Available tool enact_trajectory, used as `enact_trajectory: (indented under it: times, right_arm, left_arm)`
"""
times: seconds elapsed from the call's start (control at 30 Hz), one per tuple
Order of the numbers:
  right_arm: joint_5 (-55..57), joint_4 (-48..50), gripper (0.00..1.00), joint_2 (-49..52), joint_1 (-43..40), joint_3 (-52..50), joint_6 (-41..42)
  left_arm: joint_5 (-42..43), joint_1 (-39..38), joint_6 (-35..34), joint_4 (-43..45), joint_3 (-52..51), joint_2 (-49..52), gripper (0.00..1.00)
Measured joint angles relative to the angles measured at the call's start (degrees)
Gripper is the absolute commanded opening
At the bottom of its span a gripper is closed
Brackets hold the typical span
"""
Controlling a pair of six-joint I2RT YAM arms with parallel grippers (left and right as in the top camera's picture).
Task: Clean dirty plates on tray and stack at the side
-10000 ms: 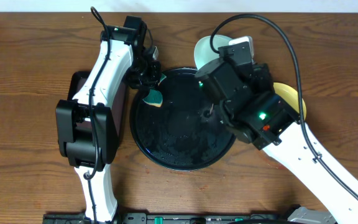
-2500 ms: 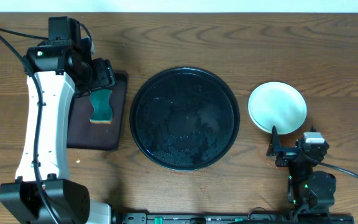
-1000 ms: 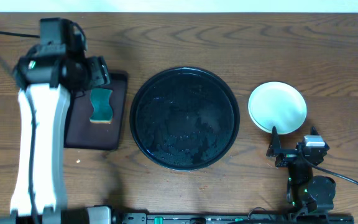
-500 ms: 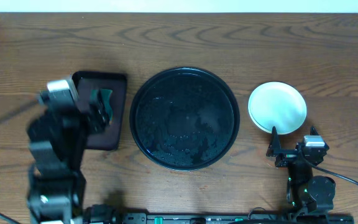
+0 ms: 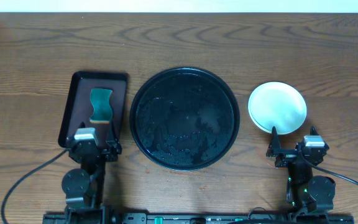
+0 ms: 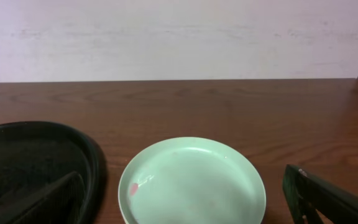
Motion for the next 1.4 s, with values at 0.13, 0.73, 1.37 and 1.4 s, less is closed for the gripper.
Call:
enact_trajectory:
  times: [0.13,0.73,1.37,1.4]
  right_arm:
    - [0.0,0.0,0.99,0.0,0.0,0.0,0.0]
    - [-0.02,0.02,0.99,0.0,0.0,-0.04,0.0]
    - [-0.02,0.02,0.99,0.0,0.0,-0.04,-0.02]
    - [-0.02,0.02,0.99,0.0,0.0,-0.04,0.0]
  left_arm:
    - [0.0,-0.09,3.08,0.09,-3.5,-4.13,0.75]
    - [-0.85,-0.48,7.72,-1.77,-6.08,-7.89,0.75]
    - [-0.85,-0.48,7.72,-1.77,-6.08,-7.89,0.75]
    - [-0.85,-0.48,7.72,-1.77,-6.08,-7.89,0.75]
